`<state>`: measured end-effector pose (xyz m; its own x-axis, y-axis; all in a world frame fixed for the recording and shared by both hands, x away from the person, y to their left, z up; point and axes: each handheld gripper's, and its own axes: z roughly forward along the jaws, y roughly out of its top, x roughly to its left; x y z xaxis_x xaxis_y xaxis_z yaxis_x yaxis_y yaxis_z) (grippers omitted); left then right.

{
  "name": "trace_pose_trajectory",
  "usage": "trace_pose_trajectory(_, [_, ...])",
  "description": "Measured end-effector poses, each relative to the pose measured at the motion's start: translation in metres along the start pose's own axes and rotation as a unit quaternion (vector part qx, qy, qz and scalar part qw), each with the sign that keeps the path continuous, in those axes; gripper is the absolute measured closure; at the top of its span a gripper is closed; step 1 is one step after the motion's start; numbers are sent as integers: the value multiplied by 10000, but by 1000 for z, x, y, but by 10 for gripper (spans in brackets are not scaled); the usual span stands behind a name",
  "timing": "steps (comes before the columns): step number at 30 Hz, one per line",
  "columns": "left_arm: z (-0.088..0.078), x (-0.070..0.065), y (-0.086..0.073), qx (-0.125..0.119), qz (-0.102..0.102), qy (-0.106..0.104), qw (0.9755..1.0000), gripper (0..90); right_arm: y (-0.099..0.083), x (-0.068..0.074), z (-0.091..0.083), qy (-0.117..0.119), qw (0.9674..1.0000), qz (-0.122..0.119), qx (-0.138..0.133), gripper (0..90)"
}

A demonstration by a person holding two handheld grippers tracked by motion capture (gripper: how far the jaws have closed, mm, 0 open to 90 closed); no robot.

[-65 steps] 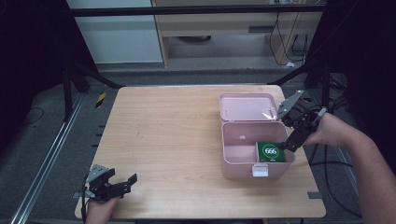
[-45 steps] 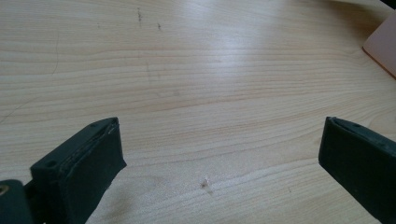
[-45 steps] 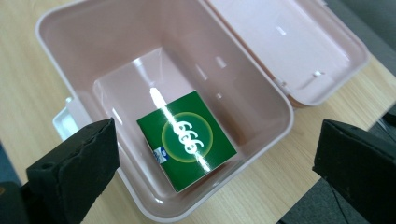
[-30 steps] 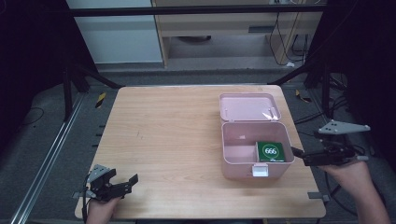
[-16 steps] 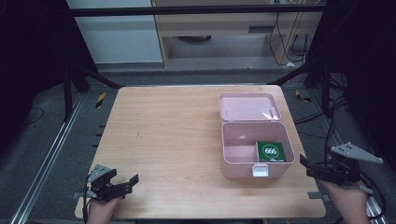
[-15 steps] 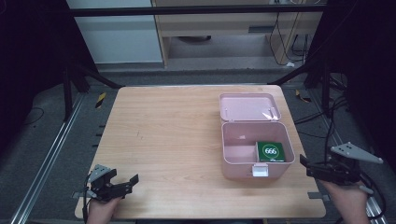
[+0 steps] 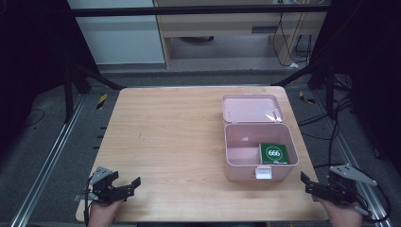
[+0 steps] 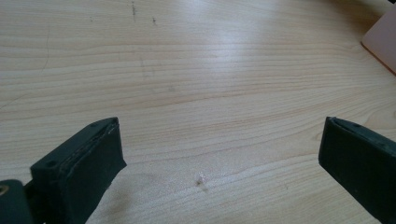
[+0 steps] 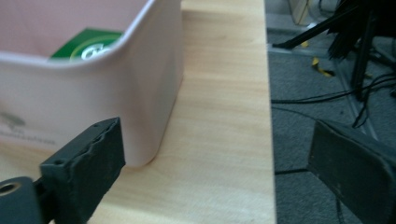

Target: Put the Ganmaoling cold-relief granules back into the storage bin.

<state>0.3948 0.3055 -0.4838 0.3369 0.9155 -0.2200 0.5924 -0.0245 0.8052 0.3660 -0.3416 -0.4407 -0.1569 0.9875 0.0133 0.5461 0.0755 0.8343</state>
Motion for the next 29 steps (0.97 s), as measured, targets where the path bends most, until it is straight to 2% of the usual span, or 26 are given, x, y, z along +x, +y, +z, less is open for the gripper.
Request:
trace_pose_trajectory(3, [0, 0, 0, 1, 3, -1, 10000, 0, -6, 2, 4, 19, 10000, -57, 78, 74])
trace_pose_trajectory(4, [0, 0, 0, 2, 4, -4, 10000, 0, -12, 4, 9, 40, 9997, -132, 213, 72])
trace_pose_trajectory(7, [0, 0, 0, 5, 4, -4, 10000, 0, -16, 5, 13, 77, 9995, -131, 276, 77])
trace_pose_trajectory(10, [0, 0, 0, 12, 14, 0, 10000, 0, -25, 7, 23, 111, 9988, -161, 453, 74])
trace_pose_trajectory(14, [0, 0, 0, 14, 13, 4, 10000, 0, -33, 11, 32, 155, 9977, -282, 599, 70])
trace_pose_trajectory(25, [0, 0, 0, 9, 26, 0, 10000, 0, -39, 17, 42, 281, 9961, -403, 734, 44])
trace_pose_trajectory(26, [0, 0, 0, 5, 28, 5, 10000, 0, -39, 17, 42, 335, 9961, -337, 740, 37])
trace_pose_trajectory(29, [0, 0, 0, 8, 25, 6, 10000, 0, -38, 17, 42, 350, 9960, -352, 738, 35])
